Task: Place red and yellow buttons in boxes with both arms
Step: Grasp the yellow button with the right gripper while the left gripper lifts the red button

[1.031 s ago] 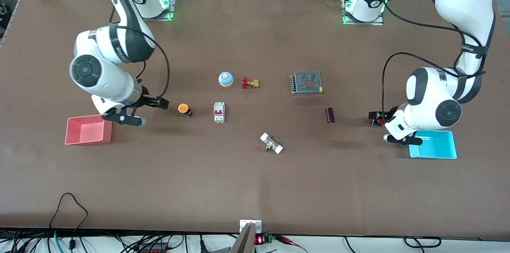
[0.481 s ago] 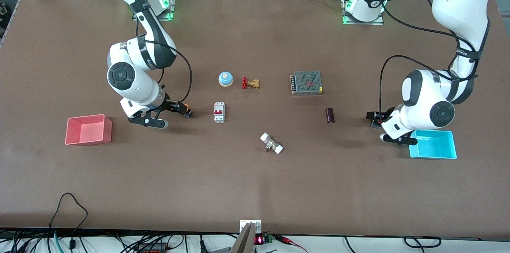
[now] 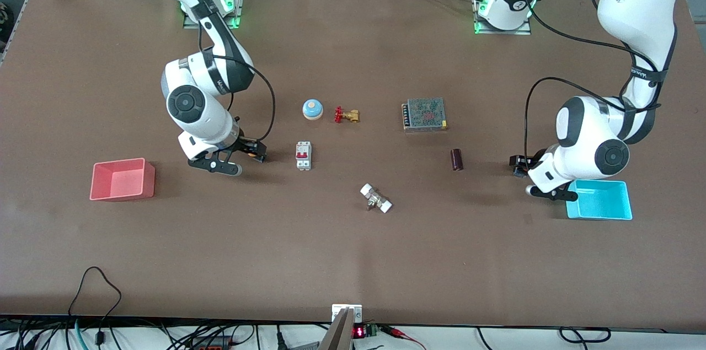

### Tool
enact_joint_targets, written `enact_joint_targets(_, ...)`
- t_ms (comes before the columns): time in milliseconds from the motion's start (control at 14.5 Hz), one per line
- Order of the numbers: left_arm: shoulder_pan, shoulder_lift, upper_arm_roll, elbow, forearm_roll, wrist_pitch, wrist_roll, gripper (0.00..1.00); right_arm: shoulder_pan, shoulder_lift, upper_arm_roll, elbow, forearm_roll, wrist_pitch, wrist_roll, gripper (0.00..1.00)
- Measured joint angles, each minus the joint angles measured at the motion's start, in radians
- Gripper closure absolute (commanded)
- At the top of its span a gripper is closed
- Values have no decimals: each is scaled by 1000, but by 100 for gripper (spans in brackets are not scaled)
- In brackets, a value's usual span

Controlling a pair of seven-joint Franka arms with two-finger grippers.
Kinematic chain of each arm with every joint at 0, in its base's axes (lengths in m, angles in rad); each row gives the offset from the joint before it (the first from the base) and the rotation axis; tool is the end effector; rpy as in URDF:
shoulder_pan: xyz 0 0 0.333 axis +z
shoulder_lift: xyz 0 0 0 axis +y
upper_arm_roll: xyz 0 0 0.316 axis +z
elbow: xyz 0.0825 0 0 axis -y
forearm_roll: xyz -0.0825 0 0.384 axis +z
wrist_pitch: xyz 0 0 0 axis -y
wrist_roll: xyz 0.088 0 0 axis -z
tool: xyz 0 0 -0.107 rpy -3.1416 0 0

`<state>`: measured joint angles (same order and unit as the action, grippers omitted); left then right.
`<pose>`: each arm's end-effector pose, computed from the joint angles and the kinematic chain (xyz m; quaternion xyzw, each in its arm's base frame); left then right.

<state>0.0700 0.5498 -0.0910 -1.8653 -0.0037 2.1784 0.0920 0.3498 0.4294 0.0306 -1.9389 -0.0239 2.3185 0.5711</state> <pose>0.6128 -0.0110 0.2037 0.9915 -0.0510 -0.1160 0.0299 0.5728 0.2278 0.2577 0.9958 -0.0881 -0.0210 0.0133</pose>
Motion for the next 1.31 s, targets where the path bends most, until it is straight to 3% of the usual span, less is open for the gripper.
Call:
enact_joint_targets(69,0,0,0,0,0,0,0,72,0,6,3,0,-1,9,0,0)
enact_joint_targets(206,0,0,0,0,0,0,4,83,-1,13,3,0,-1,18,6,0)
enact_joint_targets(550,1,-12,16,7,0,9,34,83,-3,33,3,0,0,37,39,0)
enact_joint_targets(825,16,-114,59,40,1,-75,94,86,-3,52,4,0,0,37,82,0)
enact_joint_targets(1031,52,-160,66,95,1,-143,103,86,-2,58,21,0,0,37,98,0)
enact_joint_targets(1306,141,-101,68,223,1,-193,122,86,-2,59,32,0,0,37,101,0)
